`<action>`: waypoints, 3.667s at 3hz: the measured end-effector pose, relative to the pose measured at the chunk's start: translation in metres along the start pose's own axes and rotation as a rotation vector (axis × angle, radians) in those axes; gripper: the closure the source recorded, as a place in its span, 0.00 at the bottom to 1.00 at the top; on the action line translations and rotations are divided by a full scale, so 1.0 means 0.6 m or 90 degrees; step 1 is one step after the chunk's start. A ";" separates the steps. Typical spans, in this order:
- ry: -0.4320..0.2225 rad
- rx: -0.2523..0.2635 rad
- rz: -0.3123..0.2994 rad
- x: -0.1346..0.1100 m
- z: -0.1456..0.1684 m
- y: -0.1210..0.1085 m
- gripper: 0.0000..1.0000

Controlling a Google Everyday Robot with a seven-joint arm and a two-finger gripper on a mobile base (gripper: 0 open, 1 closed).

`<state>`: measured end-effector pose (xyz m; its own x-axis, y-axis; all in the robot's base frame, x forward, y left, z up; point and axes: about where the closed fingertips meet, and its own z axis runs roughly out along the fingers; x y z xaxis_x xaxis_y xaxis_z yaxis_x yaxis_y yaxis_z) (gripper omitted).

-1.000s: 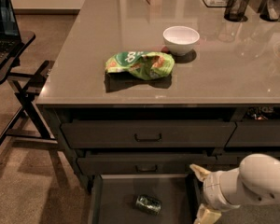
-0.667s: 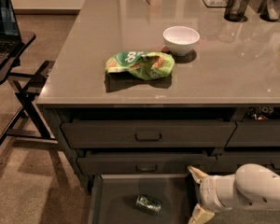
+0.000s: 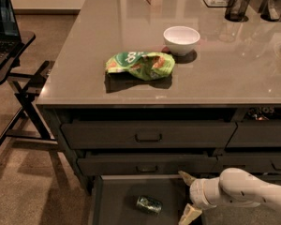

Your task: Pick green can from bottom drawer and place on counter

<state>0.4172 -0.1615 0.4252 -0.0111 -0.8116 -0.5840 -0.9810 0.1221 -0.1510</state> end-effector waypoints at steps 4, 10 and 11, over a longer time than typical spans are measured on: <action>-0.009 0.000 -0.025 0.089 0.146 0.015 0.00; -0.143 0.009 0.074 0.182 0.364 -0.001 0.00; -0.154 0.006 0.104 0.186 0.460 -0.001 0.00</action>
Offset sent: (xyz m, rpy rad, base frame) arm 0.0004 0.0081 -0.0567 -0.0207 0.0183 0.0117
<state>0.4700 -0.0944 0.1404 -0.1217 -0.6211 -0.7742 -0.9679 0.2470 -0.0460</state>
